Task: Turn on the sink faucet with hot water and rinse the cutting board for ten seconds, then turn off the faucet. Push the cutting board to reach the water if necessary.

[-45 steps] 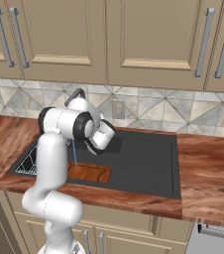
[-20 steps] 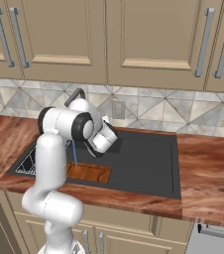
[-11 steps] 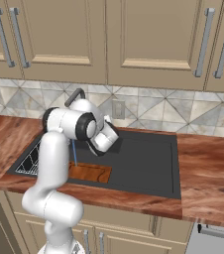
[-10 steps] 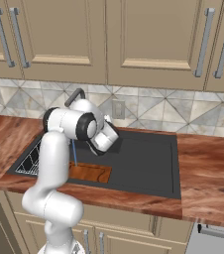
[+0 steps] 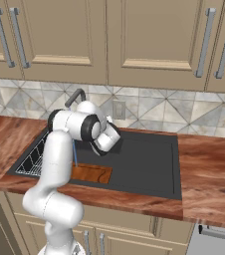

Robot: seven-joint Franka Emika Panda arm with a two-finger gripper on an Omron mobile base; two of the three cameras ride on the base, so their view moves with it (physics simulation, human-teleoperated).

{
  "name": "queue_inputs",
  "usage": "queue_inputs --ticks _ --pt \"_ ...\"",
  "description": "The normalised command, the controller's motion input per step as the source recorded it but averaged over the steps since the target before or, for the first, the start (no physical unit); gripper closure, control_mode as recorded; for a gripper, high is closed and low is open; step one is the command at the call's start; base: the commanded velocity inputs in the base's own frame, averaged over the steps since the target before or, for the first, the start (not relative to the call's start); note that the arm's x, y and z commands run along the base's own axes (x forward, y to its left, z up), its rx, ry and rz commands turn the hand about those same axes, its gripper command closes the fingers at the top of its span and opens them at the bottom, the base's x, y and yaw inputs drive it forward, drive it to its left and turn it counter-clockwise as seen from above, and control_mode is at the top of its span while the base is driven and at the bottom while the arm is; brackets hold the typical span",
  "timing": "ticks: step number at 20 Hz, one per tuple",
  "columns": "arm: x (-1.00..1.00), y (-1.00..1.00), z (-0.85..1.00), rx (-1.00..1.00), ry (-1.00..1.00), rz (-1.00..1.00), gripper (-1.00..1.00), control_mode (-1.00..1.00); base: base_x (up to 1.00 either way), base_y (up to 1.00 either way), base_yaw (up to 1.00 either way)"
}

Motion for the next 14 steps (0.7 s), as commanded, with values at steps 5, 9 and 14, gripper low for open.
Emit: queue_inputs --ticks 5,9,14 --pt "0.0 0.0 -0.02 0.0 0.0 0.0 -1.0 -1.0 0.0 0.0 0.0" --pt "0.09 0.0 -0.05 0.0 0.0 0.0 -1.0 -1.0 0.0 0.0 0.0" --pt "0.13 0.0 -0.18 0.0 0.0 0.0 -1.0 -1.0 0.0 0.0 0.0"
